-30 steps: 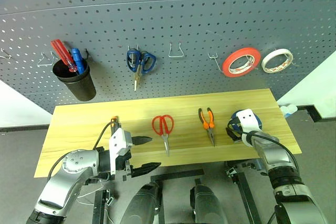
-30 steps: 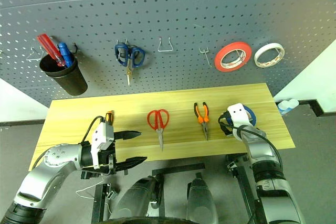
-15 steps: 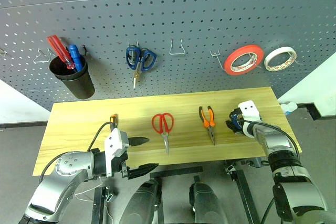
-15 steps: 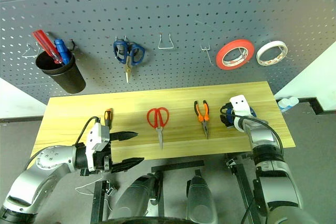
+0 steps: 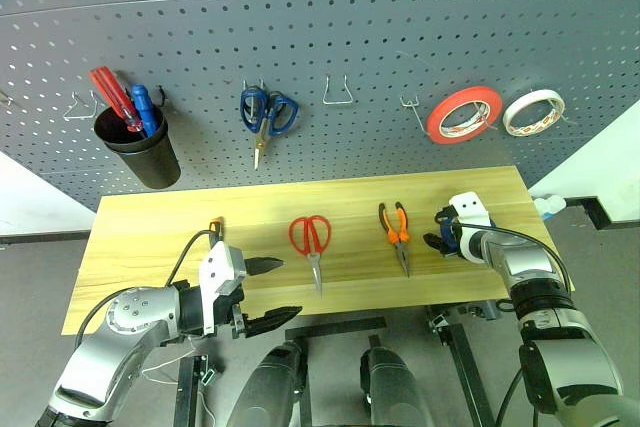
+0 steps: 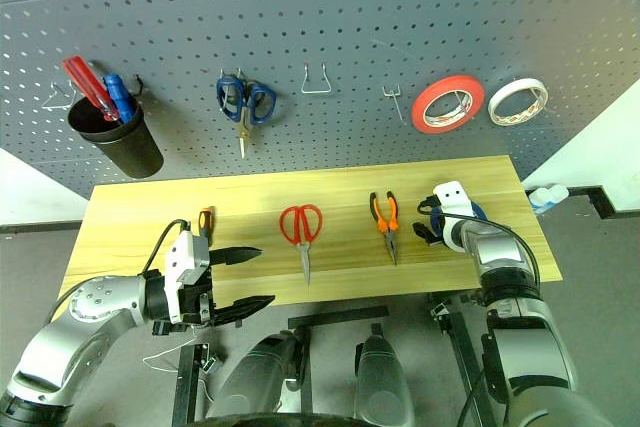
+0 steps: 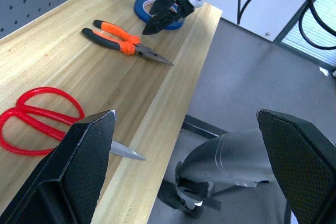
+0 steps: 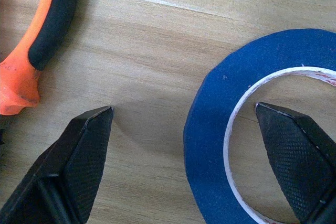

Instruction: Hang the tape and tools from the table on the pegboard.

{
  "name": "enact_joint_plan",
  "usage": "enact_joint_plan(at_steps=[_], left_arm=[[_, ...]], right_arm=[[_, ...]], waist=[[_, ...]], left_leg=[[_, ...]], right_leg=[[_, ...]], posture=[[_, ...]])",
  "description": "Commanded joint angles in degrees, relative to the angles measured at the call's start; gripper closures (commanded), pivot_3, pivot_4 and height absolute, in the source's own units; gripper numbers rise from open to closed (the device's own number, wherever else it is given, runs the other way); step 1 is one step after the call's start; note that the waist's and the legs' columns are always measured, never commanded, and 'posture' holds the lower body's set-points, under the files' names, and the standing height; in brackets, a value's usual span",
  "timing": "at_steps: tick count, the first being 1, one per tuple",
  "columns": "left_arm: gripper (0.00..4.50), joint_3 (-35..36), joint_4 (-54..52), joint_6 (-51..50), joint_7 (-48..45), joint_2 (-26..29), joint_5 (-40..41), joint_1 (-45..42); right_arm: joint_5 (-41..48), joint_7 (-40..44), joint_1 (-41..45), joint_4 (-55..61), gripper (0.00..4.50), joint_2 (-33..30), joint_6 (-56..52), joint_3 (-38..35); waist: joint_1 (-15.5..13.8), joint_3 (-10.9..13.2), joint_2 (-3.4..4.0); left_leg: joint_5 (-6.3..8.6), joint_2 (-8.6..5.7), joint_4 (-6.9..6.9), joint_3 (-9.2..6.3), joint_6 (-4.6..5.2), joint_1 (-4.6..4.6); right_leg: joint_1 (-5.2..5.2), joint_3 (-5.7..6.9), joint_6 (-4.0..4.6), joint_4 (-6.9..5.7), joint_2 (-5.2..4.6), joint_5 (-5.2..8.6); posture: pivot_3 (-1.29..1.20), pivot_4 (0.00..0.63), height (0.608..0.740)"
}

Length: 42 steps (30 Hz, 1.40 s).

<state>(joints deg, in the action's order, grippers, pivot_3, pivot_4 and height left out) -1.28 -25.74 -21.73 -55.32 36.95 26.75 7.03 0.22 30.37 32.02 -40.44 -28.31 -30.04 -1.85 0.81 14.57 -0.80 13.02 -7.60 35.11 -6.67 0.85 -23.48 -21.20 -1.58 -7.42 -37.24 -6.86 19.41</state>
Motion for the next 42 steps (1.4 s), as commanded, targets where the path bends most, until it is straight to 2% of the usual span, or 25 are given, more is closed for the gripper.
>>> enact_joint_plan(at_steps=[1,5,14,22,29,34,42], left_arm=[[0.02,0.3,-2.2,0.5,0.2,0.0,1.1,0.5],[0.0,0.1,-2.3,0.4,0.6,-0.1,1.1,0.1],[0.0,-0.4,-1.8,0.5,0.8,-0.5,0.9,-0.9],[0.0,-1.2,-0.4,0.9,0.6,-1.4,0.2,-2.2],[0.0,-1.7,1.2,1.9,0.4,-1.9,-0.3,-3.4],[0.0,-2.3,3.1,3.7,0.3,-3.1,-0.7,-5.1],[0.0,-3.1,6.3,4.9,0.2,-4.9,-1.2,-7.9]], right_arm=[[-0.6,0.4,-0.9,-0.6,0.0,-0.3,-1.2,1.1],[-0.7,0.0,-1.2,-0.1,0.84,-0.6,-0.9,1.1],[-0.4,-0.8,-0.7,0.5,3.76,-0.6,-0.6,0.8],[-0.2,-1.0,-0.7,2.5,3.84,-0.8,-1.2,0.8],[0.2,-0.2,-4.1,10.4,3.84,-2.1,-4.1,0.6],[1.2,1.1,-9.2,21.0,3.84,-3.7,-8.6,0.0],[5.2,2.4,-20.0,45.6,3.84,-6.2,-20.0,-2.1]], waist=[[0.0,0.0,0.0],[0.0,0.0,0.0],[-0.2,0.0,0.0],[-0.2,0.0,0.0],[-0.2,0.0,0.02],[-0.2,0.0,0.04],[-0.1,-0.1,0.11]], left_leg=[[0.0,0.0,0.0,0.0,0.0,0.0],[0.0,0.01,-0.02,0.0,-0.01,0.0],[0.01,0.01,-0.03,0.0,-0.01,-0.01],[0.01,0.0,-0.04,-0.01,-0.02,-0.03],[-0.11,0.01,-0.07,-0.01,-0.28,-0.19],[-0.17,0.0,0.0,-0.01,-0.38,-0.53],[-0.29,0.01,0.03,-0.01,-0.56,-0.91]], right_leg=[[0.0,0.0,0.0,0.01,0.0,0.0],[0.0,0.0,0.0,0.03,0.0,0.0],[0.0,0.01,0.01,0.05,0.0,0.0],[-0.02,0.04,0.0,0.06,0.0,-0.01],[-0.18,0.11,0.0,0.06,0.01,-0.01],[-0.27,0.14,-0.01,0.04,0.01,-0.01],[-0.72,0.14,-0.04,-0.12,0.04,-0.03]], posture=[[0.05,0.285,0.74],[0.05,0.285,0.74],[0.05,0.275,0.74],[0.04,0.264,0.74],[0.03,0.242,0.74],[0.02,0.227,0.74],[0.0,0.198,0.74]])
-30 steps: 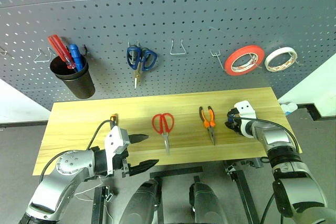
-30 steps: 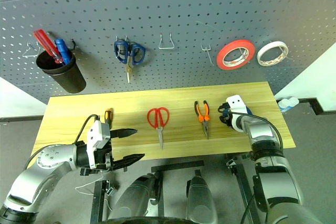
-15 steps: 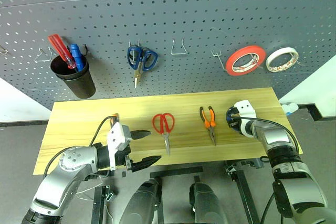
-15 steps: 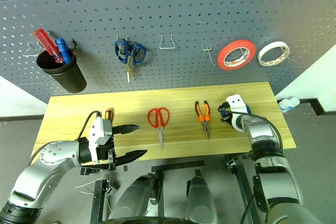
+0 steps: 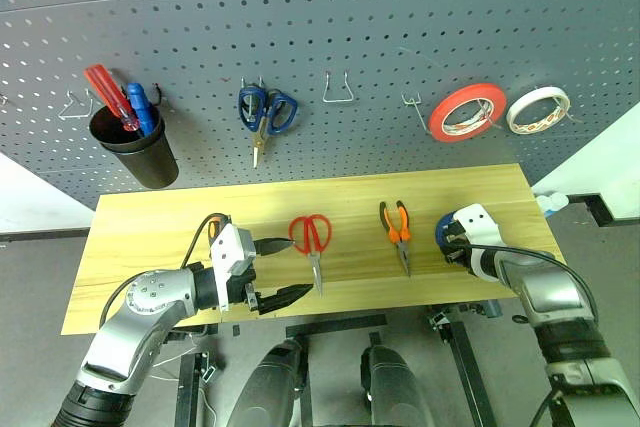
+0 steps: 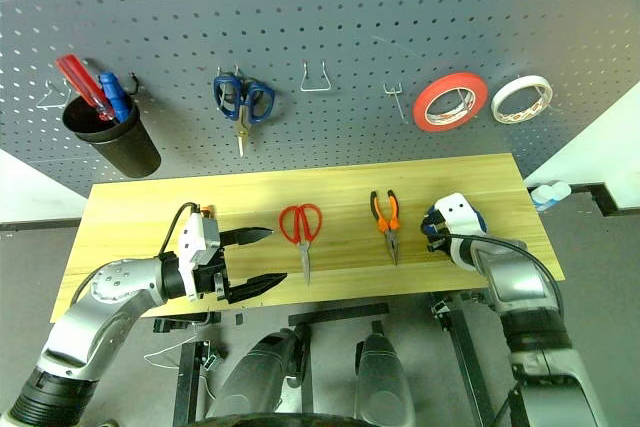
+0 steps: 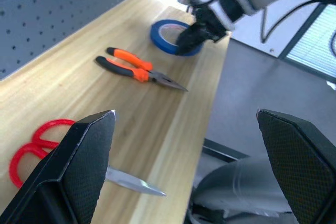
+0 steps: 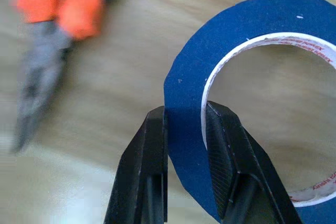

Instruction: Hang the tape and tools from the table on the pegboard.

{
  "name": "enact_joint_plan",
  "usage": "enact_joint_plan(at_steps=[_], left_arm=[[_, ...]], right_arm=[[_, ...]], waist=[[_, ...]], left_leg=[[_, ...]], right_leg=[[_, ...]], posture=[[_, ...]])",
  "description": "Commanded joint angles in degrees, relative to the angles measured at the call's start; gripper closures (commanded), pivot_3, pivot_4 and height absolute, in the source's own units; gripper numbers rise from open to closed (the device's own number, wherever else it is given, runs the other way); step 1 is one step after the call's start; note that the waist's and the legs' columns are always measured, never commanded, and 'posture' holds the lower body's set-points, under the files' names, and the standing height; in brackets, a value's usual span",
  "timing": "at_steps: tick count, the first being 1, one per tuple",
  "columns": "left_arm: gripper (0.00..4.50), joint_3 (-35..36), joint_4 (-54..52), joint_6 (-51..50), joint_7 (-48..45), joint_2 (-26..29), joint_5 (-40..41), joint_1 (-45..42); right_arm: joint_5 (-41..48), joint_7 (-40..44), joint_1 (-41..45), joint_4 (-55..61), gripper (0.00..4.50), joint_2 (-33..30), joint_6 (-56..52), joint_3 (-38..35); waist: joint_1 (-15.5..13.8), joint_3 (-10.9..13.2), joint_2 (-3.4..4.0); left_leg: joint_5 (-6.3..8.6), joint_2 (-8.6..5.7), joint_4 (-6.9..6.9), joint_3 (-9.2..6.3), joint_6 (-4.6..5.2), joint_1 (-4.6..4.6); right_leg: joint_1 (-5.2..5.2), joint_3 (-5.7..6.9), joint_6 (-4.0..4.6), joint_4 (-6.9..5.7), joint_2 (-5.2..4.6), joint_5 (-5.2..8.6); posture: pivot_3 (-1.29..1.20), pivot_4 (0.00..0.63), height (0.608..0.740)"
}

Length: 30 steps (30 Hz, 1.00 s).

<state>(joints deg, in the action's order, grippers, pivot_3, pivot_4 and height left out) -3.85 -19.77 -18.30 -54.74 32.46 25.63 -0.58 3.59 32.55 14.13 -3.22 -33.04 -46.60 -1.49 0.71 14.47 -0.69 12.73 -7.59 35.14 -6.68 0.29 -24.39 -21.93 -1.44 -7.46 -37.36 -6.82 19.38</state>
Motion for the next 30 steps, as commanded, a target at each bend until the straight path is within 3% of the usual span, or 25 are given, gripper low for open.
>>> enact_joint_plan(at_steps=[1,16,30], left_arm=[[0.0,-0.6,0.6,1.7,-0.5,-0.5,-0.2,-0.5],[0.0,-1.6,4.9,4.5,-1.3,-2.0,-1.2,-3.9],[0.0,-1.4,6.3,5.6,-1.6,-2.1,-1.4,-4.4]], right_arm=[[2.3,0.2,-3.0,10.7,3.84,-1.7,-4.7,-2.8],[12.8,0.9,-13.2,39.2,3.84,-1.7,-10.9,-10.8],[22.9,-5.6,-8.9,52.9,3.84,5.5,-8.0,-17.5]], waist=[[-0.1,0.0,0.01],[-0.1,-0.9,0.01],[0.0,-2.0,0.01]], left_leg=[[0.0,0.0,0.01,0.0,-0.01,-0.01],[-0.07,-0.01,0.21,0.03,-0.09,-0.02],[-0.11,0.01,0.78,0.01,-0.15,-0.01]], right_leg=[[-0.02,0.0,0.0,-0.01,0.0,0.0],[-0.25,0.0,-0.03,-0.39,0.01,-0.02],[-0.28,0.0,-0.03,-0.84,0.06,-0.12]], posture=[[0.0,0.198,0.74],[-0.02,0.16,0.74],[-0.03,0.15,0.74]])
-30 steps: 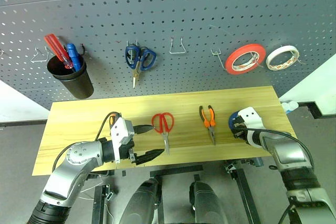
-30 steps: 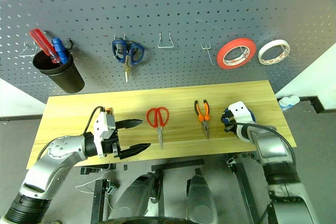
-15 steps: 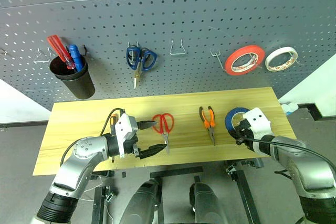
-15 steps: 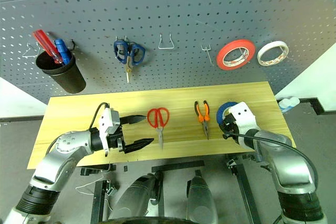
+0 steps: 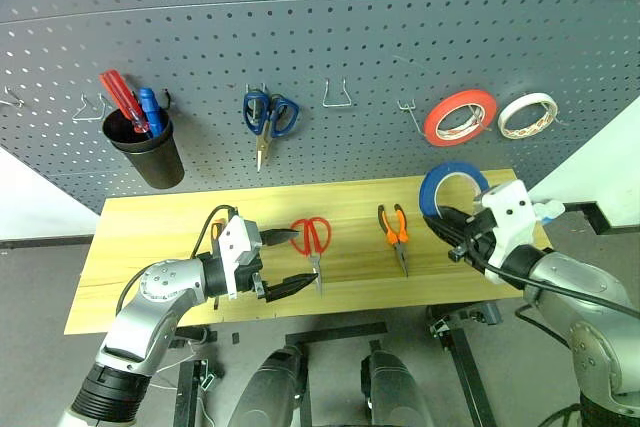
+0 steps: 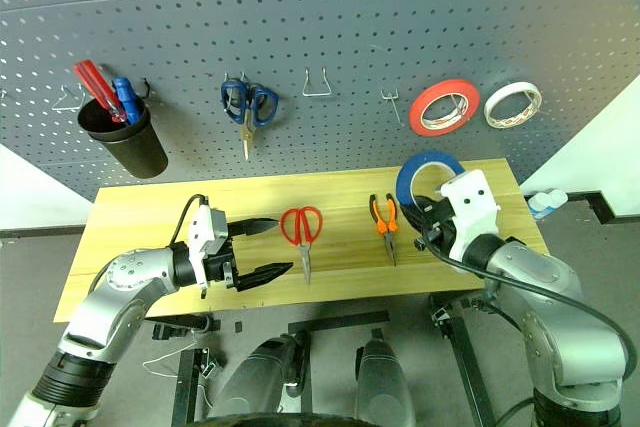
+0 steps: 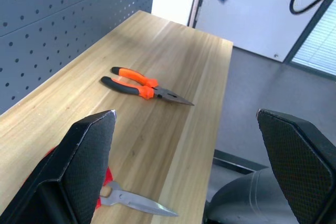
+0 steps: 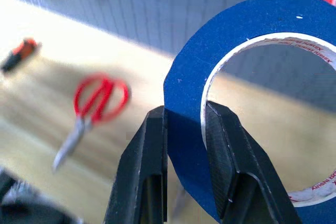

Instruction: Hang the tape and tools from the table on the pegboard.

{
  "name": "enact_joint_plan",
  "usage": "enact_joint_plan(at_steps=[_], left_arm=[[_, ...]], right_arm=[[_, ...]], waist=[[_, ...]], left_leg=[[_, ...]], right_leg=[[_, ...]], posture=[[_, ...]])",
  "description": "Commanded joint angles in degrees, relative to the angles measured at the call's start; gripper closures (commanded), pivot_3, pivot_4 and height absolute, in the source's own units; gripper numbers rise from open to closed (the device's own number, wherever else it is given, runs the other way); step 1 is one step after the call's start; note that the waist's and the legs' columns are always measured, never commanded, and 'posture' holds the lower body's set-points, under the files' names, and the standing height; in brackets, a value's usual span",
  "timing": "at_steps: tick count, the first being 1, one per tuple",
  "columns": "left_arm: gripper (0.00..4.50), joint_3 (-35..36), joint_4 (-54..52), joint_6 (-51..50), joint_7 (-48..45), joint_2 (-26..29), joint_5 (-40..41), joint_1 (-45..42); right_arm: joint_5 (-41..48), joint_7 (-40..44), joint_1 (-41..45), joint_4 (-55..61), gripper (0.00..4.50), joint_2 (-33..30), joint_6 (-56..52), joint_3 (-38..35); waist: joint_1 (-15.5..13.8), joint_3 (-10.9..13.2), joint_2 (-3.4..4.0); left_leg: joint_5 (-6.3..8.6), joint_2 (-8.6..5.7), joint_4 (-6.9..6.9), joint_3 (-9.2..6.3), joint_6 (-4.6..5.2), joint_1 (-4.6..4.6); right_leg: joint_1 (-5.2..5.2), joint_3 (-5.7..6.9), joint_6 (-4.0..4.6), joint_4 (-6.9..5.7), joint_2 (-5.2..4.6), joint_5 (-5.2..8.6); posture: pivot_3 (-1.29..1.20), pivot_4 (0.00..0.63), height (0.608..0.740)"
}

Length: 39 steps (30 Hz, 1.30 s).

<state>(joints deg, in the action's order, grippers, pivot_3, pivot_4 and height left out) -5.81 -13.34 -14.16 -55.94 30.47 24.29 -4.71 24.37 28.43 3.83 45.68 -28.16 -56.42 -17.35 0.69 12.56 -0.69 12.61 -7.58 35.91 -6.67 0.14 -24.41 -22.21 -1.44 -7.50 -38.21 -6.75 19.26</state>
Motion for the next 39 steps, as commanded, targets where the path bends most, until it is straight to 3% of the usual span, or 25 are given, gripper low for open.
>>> enact_joint_plan(at_steps=[1,19,39], left_arm=[[0.0,0.5,0.0,1.5,-0.4,-0.1,-0.1,-0.4],[0.0,0.9,-1.6,1.2,0.6,-0.6,0.1,0.5],[0.0,5.8,-5.3,9.3,1.3,-6.7,5.6,3.4]], right_arm=[[2.5,-2.1,1.9,4.3,3.84,0.9,2.1,-1.5],[-0.7,-7.3,8.8,-6.1,3.84,2.7,12.8,8.5],[-4.0,-6.1,11.0,-15.3,3.84,-0.3,17.6,9.3]], waist=[[0.0,-0.2,0.02],[0.1,-0.4,-0.02],[0.0,-0.5,-0.02]], left_leg=[[0.0,0.0,0.02,0.0,0.0,0.0],[-0.01,0.01,0.18,0.01,0.02,0.02],[-0.02,0.01,0.23,0.01,0.02,0.02]], right_leg=[[0.0,0.0,0.0,0.0,0.0,0.0],[-0.01,-0.02,0.02,-0.21,0.02,-0.04],[0.0,-0.02,0.03,-0.29,0.03,-0.05]], posture=[[-0.03,0.149,0.74],[0.0,0.158,0.74],[0.01,0.16,0.74]])
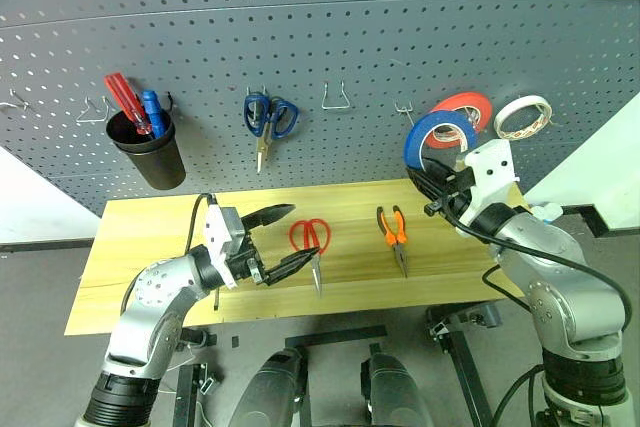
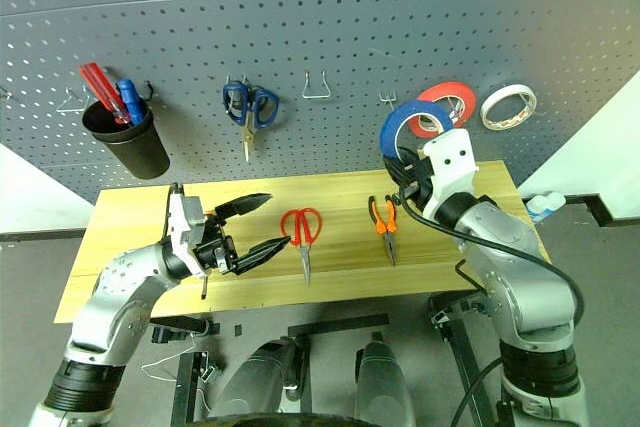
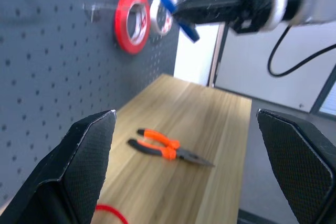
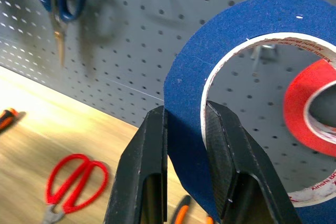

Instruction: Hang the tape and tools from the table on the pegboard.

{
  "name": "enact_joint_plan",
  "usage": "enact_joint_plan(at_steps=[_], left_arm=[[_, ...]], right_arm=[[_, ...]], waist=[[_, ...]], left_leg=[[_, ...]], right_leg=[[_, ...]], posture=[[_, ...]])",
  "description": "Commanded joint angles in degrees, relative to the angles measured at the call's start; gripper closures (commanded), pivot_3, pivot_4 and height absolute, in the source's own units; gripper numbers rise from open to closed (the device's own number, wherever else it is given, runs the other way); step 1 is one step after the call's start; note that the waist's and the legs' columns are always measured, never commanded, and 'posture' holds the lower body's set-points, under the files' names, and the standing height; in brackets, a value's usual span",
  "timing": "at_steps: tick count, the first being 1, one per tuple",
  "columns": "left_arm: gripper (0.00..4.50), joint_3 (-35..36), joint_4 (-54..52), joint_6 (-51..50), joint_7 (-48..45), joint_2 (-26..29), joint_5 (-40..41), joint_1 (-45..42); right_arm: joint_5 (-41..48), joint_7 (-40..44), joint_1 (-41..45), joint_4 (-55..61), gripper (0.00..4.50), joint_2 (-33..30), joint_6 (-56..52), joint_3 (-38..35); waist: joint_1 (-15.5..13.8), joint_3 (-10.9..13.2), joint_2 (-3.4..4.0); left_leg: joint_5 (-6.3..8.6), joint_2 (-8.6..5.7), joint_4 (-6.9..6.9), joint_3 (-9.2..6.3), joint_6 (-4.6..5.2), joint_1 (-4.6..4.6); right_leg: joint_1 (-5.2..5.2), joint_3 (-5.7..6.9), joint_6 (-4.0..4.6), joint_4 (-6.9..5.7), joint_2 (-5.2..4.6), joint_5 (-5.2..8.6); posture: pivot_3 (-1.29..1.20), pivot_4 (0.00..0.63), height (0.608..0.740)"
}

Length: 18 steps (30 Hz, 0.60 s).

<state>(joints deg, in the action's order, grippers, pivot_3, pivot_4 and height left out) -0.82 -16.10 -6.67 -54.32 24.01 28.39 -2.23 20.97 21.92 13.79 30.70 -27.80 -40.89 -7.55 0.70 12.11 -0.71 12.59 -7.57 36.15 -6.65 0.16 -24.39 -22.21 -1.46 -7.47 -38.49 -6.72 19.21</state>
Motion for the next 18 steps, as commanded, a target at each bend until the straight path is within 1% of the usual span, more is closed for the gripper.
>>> enact_joint_plan(at_steps=[1,3,6,18], left_arm=[[0.0,0.8,-2.7,1.9,-0.3,-0.3,1.6,1.3],[0.0,0.8,-3.1,2.1,0.0,-0.5,1.7,1.7],[0.0,1.3,-3.3,5.0,0.2,-2.2,2.2,2.4],[0.0,0.8,-3.2,6.1,0.7,-2.6,2.0,3.7]], right_arm=[[-0.7,0.6,1.1,-0.7,3.84,-0.9,2.3,-0.5],[-0.8,0.9,1.2,-1.2,3.84,-1.2,2.5,-0.5],[-1.2,1.3,1.3,-2.1,3.84,-1.5,2.9,-0.4],[-2.3,2.4,2.4,-4.2,3.84,-1.5,3.9,0.6]], waist=[[0.0,0.0,0.0],[0.0,0.0,0.0],[0.0,0.0,0.0],[0.0,0.0,0.0]], left_leg=[[0.0,0.0,0.01,0.0,0.0,0.0],[0.0,0.0,0.02,0.0,0.0,0.0],[0.0,0.0,0.02,0.0,0.01,0.0],[0.0,0.01,0.03,0.0,0.01,0.01]], right_leg=[[0.0,0.0,0.0,0.0,0.0,0.0],[0.0,0.0,0.0,-0.02,0.0,0.0],[0.0,0.0,0.01,-0.02,0.0,0.0],[0.0,0.0,0.01,-0.07,0.01,0.0]], posture=[[0.01,0.16,0.74],[0.01,0.161,0.74],[0.01,0.162,0.74],[0.01,0.165,0.74]])
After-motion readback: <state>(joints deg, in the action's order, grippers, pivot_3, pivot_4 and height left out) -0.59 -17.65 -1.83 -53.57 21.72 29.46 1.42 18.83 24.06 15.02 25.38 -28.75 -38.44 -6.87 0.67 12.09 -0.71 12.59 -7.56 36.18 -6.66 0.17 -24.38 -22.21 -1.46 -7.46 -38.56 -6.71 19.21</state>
